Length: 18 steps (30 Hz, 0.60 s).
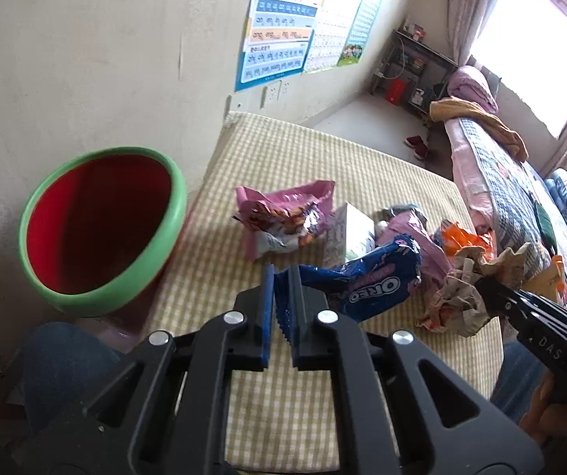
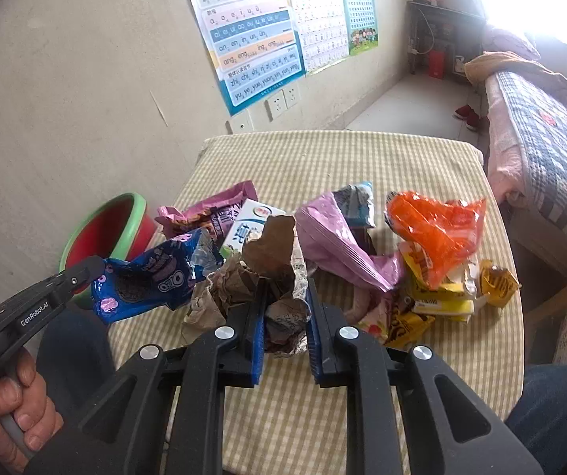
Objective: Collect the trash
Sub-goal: 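Carry both items to the red bin and open both grippers over it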
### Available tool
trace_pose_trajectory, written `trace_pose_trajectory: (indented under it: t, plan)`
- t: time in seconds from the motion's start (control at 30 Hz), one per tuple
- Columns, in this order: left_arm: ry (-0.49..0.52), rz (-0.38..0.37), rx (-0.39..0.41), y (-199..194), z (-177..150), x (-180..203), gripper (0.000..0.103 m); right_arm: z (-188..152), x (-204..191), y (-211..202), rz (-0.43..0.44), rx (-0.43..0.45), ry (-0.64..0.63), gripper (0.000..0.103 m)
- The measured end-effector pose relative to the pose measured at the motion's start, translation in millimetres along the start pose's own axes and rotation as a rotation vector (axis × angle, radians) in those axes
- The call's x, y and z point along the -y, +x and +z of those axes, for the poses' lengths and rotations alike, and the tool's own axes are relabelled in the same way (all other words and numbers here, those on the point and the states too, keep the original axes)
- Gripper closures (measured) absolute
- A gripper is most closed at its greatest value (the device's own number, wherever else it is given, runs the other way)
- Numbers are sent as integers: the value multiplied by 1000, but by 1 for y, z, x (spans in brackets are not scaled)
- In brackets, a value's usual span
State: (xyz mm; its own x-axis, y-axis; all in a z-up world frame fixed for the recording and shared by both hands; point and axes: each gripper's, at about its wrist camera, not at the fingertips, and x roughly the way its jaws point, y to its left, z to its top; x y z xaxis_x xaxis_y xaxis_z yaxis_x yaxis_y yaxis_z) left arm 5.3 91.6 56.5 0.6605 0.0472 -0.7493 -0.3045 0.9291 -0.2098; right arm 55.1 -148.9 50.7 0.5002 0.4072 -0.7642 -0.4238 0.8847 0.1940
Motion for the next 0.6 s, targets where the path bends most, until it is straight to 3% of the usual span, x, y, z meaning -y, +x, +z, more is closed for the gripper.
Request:
trace_pose_trajectory:
  t: [0.6]
  plan:
    - [-218,154,131,-44,38,-121,96,68,-131,36,146,30,-228,85]
